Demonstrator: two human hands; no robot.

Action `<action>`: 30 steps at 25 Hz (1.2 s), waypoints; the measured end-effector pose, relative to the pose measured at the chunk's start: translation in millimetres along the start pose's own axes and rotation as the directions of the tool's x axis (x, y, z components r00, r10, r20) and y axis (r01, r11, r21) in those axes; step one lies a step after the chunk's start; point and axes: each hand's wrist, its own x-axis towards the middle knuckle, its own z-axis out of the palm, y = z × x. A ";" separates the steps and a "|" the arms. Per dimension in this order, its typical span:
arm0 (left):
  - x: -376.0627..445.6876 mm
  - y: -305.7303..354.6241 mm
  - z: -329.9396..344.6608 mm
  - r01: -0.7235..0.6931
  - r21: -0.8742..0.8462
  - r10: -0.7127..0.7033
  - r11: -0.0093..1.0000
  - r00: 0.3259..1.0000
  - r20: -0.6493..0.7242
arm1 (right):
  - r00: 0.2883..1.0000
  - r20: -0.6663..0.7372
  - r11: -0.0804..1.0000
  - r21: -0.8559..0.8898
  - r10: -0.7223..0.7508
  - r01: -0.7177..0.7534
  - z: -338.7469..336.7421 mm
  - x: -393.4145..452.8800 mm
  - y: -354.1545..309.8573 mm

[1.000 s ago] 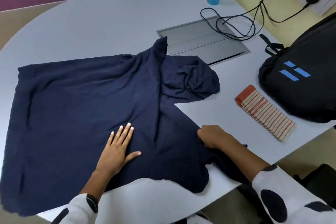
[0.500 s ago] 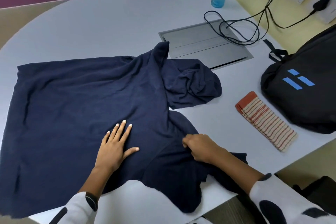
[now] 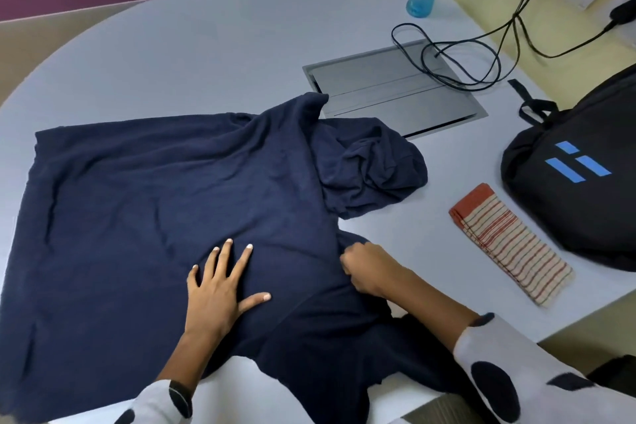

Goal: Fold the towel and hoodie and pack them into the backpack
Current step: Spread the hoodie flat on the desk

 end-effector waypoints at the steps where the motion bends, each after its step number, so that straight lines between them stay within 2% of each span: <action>1: -2.8 -2.5 1.0 -0.010 -0.001 0.010 1.000 1.000 -0.008 | 0.999 0.042 0.998 0.058 0.016 -0.018 6.3 -7.8 2.7; 3: -5.1 -3.9 1.6 -0.025 0.021 0.025 0.999 0.999 -0.021 | 0.987 0.159 0.949 0.310 0.009 -0.059 8.8 -17.7 10.7; 4: -4.1 -2.2 0.1 -0.019 0.030 0.020 0.999 0.999 -0.029 | 0.977 0.212 0.878 0.470 -0.009 -0.094 1.4 -17.9 15.8; 5: -1.7 0.9 -1.9 -0.009 0.032 0.010 0.999 0.999 -0.047 | 0.978 0.207 0.784 0.611 -0.028 -0.107 -10.6 -15.2 21.0; 6: 2.0 5.4 -5.1 0.003 0.025 -0.001 1.000 0.997 -0.071 | 0.993 0.117 0.692 0.717 -0.005 -0.080 -25.5 -8.2 26.9; 7: 7.1 10.9 -8.0 0.010 0.008 -0.009 1.000 0.993 -0.115 | 0.996 -0.042 0.636 0.772 0.081 -0.019 -38.6 1.9 33.9; 8: 14.9 17.6 -12.5 0.014 -0.015 -0.016 1.000 0.986 -0.168 | 0.953 -0.226 0.635 0.771 0.200 0.049 -51.3 14.3 41.0; 9: 24.3 24.9 -18.1 0.003 -0.035 -0.011 0.999 0.975 -0.222 | 0.873 -0.388 0.680 0.727 0.294 0.094 -61.5 26.9 45.8; 10: 35.6 32.6 -24.3 -0.019 -0.053 0.005 0.998 0.966 -0.259 | 0.795 -0.510 0.750 0.653 0.329 0.108 -69.0 38.4 47.8; 11: 48.5 40.4 -29.4 -0.056 -0.075 0.033 0.996 0.961 -0.274 | 0.770 -0.555 0.821 0.567 0.314 0.074 -71.1 49.9 49.1; 12: 60.5 47.6 -35.2 -0.093 -0.104 0.063 0.990 0.964 -0.260 | 0.816 -0.508 0.876 0.482 0.278 0.002 -67.6 60.8 49.4; 13: 72.0 53.0 -38.5 -0.119 -0.133 0.089 0.984 0.973 -0.215 | 0.891 -0.378 0.915 0.393 0.253 -0.093 -60.7 69.3 51.6; 14: 80.3 54.7 -39.3 -0.130 -0.154 0.109 0.979 0.985 -0.135 | 0.937 -0.239 0.934 0.311 0.255 -0.175 -52.9 75.3 57.6; 15: 86.2 52.0 -36.0 -0.127 -0.161 0.120 0.979 0.991 -0.052 | 0.949 -0.161 0.942 0.246 0.271 -0.228 -47.3 79.6 68.9; 18: 87.2 28.1 -21.4 -0.094 -0.038 0.097 0.995 0.991 0.096 | 0.932 -0.128 0.939 0.104 0.338 -0.327 -48.8 85.2 127.7; 20: 82.9 16.4 -15.4 -0.085 -0.010 0.085 0.996 0.989 0.117 | 0.911 -0.072 0.914 0.038 0.407 -0.405 -59.4 81.6 165.3; 22: 82.5 13.4 -12.8 -0.082 -0.026 0.085 0.996 0.991 0.104 | 0.904 -0.002 0.903 0.052 0.427 -0.427 -70.1 79.7 186.5; 24: 84.0 15.9 -10.4 -0.081 -0.041 0.084 0.996 0.993 0.079 | 0.885 -0.050 0.885 0.067 0.464 -0.460 -78.7 82.2 178.4; 25: 84.3 18.6 -10.0 -0.078 -0.044 0.081 0.996 0.994 0.067 | 0.864 -0.160 0.879 0.082 0.477 -0.470 -78.9 85.3 165.8; 27: 85.6 21.5 -9.9 -0.073 -0.023 0.075 0.997 0.995 0.071 | 0.821 -0.421 0.918 0.090 0.386 -0.386 -69.7 92.0 132.9; 29: 86.5 21.3 -12.1 -0.063 -0.023 0.065 0.998 0.996 0.059 | 0.843 -0.485 0.970 0.055 0.233 -0.236 -51.0 91.1 103.4; 30: 86.7 21.3 -12.6 -0.065 -0.022 0.066 0.998 0.996 0.053 | 0.860 -0.463 0.977 0.076 0.212 -0.200 -43.0 89.2 95.9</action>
